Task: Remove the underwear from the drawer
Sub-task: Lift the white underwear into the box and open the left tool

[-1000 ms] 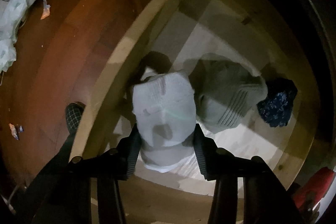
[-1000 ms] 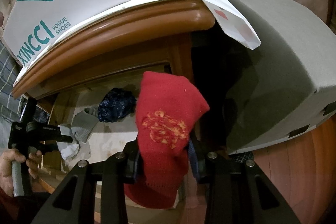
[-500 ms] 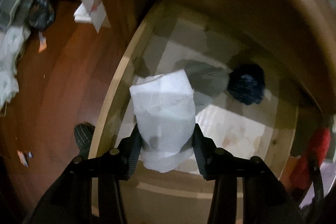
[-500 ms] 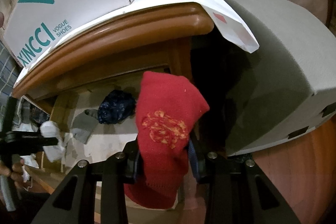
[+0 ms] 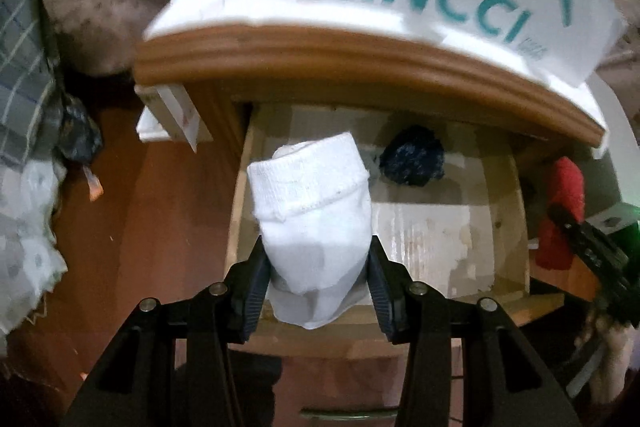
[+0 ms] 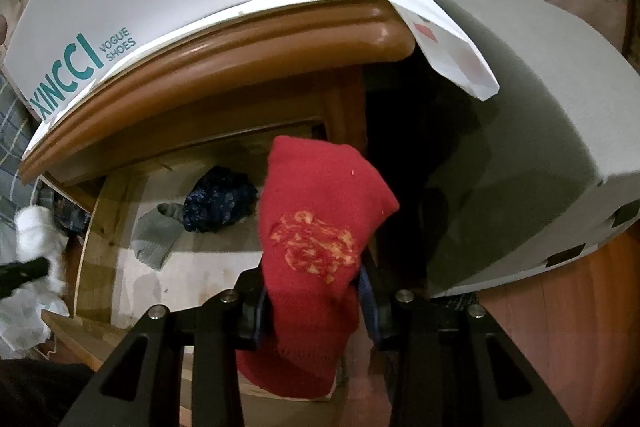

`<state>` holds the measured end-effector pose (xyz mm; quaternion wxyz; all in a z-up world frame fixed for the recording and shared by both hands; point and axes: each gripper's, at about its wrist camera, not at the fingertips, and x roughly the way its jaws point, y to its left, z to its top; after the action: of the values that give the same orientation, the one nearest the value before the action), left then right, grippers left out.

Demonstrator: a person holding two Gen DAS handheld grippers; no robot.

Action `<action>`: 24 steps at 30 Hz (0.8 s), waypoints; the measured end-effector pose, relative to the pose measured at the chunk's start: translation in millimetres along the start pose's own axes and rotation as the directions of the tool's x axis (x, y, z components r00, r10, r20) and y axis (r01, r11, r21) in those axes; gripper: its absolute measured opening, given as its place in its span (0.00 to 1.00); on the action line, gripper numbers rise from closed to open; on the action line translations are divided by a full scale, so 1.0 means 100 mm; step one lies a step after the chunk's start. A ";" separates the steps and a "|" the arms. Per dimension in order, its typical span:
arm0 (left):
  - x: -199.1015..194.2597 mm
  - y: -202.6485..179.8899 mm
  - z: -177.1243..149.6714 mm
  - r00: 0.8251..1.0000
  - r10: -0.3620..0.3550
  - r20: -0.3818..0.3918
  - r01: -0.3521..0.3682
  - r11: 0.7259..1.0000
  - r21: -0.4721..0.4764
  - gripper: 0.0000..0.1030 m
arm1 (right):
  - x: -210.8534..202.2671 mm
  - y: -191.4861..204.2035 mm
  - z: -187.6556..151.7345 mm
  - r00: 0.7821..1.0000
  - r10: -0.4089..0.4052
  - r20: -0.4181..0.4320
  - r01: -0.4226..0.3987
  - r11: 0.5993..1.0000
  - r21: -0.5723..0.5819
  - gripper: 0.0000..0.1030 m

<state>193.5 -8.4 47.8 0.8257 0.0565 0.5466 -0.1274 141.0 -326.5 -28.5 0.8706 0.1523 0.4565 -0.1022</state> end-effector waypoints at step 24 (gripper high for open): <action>-1.87 -0.23 1.57 0.923 -0.073 0.377 0.032 0.993 0.114 0.41 | -0.03 -0.02 0.02 1.000 0.007 0.004 -0.007 1.000 0.017 0.36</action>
<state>257.1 -39.5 282.9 0.9081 0.0599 0.3700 -0.1869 140.0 -328.9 -25.2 0.8707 0.1612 0.4531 -0.1032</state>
